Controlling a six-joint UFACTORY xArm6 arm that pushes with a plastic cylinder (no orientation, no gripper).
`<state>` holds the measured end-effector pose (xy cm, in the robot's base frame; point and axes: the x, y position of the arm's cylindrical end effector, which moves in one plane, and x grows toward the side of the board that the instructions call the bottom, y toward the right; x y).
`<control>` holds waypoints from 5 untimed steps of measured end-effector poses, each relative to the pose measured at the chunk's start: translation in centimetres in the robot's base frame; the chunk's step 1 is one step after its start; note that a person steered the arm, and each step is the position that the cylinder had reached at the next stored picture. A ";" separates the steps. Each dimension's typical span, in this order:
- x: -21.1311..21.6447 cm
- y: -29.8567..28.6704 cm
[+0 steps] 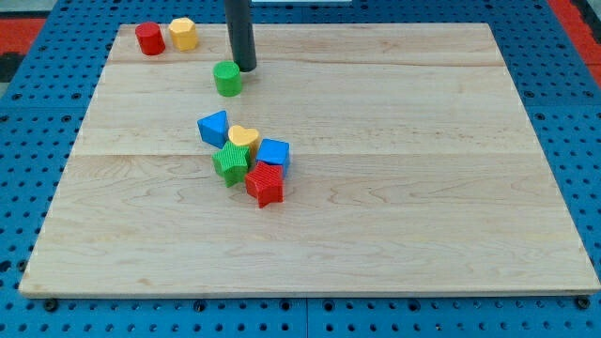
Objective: Slide the green circle to the top left of the blue triangle
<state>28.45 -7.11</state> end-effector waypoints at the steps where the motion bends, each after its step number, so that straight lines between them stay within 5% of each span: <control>1: 0.0 2.0; 5: 2.4 8.4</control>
